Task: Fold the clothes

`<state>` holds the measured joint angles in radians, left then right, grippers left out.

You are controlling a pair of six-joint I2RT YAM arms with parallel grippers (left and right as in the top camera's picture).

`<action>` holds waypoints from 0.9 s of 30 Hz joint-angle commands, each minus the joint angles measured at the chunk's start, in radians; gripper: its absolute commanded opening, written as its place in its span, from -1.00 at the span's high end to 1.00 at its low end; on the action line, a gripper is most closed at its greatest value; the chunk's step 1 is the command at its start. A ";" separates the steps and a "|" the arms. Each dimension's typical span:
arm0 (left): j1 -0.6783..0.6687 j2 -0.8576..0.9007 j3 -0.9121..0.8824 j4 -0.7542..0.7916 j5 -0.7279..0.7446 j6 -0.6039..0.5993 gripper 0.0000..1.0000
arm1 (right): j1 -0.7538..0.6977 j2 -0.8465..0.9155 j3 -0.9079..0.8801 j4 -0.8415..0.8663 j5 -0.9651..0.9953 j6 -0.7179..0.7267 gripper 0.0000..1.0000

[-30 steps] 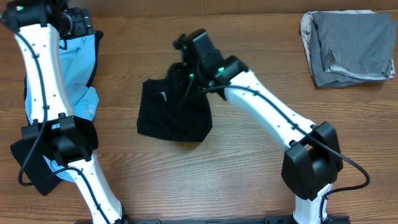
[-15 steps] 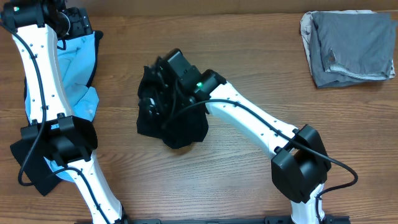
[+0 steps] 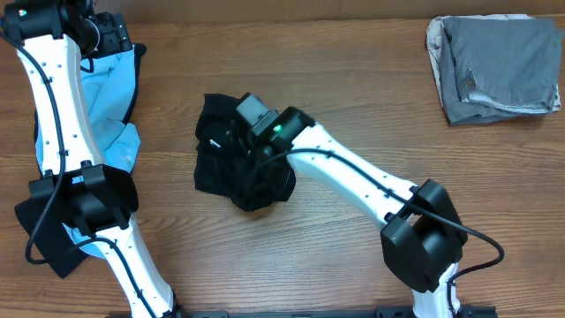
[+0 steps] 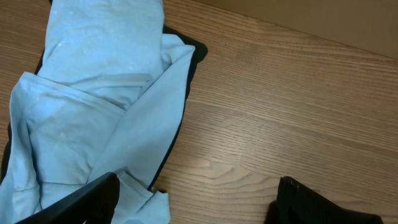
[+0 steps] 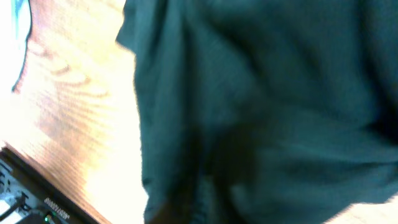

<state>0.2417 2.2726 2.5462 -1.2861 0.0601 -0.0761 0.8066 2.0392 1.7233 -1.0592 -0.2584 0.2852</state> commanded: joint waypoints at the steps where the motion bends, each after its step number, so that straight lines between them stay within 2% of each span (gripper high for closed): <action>1: -0.008 -0.003 0.013 0.000 0.011 -0.010 -0.67 | 0.032 -0.028 -0.010 0.003 0.018 0.004 0.92; 6: -0.008 -0.003 0.013 -0.003 0.011 -0.010 -0.67 | 0.053 -0.028 -0.011 -0.018 0.106 0.055 0.79; 10: -0.008 -0.003 0.013 -0.003 0.011 -0.010 -0.67 | 0.062 -0.028 -0.029 -0.014 0.100 0.066 0.78; 17: -0.008 -0.003 0.013 -0.021 0.011 -0.005 -0.68 | 0.100 -0.004 -0.132 0.114 0.097 0.113 0.79; 24: -0.008 -0.003 0.008 -0.023 0.022 -0.007 -0.68 | 0.088 0.010 -0.133 0.162 0.033 0.100 0.79; 27: -0.009 -0.003 0.007 -0.024 0.042 -0.007 -0.68 | 0.088 0.010 -0.133 0.218 -0.062 0.029 0.77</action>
<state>0.2417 2.2726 2.5462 -1.3094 0.0723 -0.0761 0.8970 2.0399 1.5940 -0.8665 -0.2283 0.3668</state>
